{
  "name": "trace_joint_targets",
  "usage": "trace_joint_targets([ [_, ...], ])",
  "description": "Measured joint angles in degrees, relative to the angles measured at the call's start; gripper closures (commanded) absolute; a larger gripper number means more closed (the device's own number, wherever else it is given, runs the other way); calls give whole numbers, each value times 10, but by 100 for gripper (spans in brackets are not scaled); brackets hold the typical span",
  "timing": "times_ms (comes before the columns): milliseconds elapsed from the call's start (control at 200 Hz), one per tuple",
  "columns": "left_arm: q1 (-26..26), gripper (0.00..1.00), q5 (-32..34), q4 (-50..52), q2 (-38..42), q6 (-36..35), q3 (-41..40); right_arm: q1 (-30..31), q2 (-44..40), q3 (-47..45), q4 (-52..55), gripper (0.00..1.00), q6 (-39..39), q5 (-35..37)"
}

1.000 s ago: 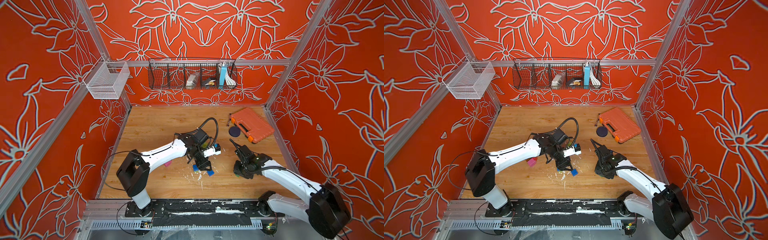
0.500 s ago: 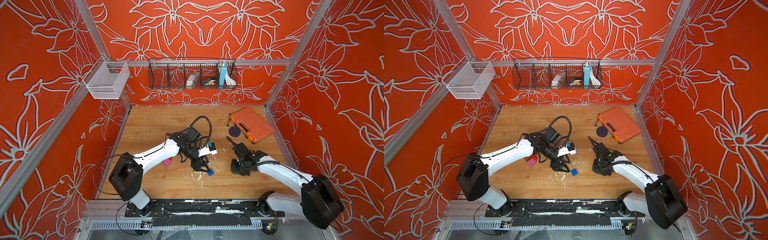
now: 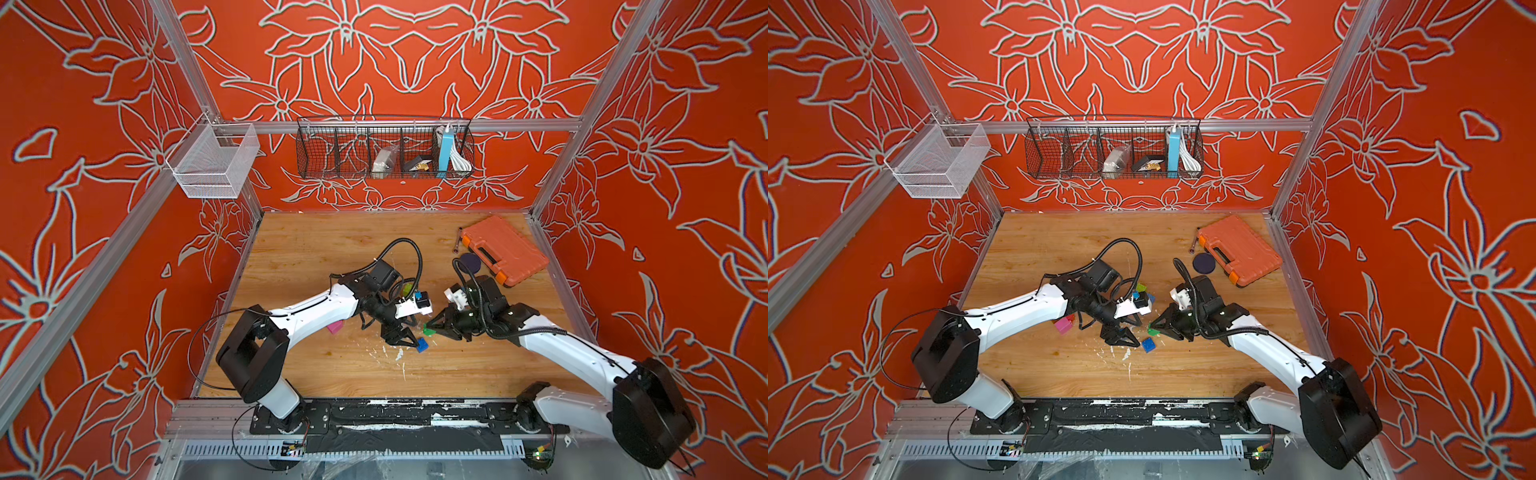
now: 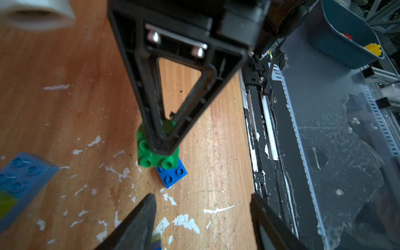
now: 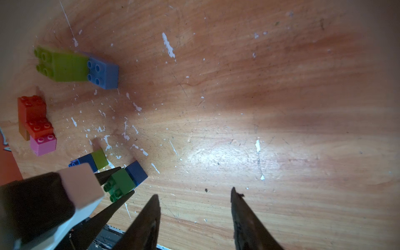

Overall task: Assemble the letter h with lego
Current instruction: Pick up the lego brick from the center of the board.

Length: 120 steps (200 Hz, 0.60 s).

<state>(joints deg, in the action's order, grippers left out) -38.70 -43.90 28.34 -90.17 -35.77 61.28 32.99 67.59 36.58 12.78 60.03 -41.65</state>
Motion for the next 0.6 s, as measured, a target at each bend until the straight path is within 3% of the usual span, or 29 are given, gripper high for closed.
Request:
trace_joint_targets([
  [175,1,41,3,-32,0,23,-2,12,4,-12,-47,87,37,-21],
  [410,0,45,6,-54,0,23,-4,30,6,-14,-86,89,48,-52],
  [600,0,73,6,-56,0,6,-9,29,6,-14,-93,88,56,-59],
])
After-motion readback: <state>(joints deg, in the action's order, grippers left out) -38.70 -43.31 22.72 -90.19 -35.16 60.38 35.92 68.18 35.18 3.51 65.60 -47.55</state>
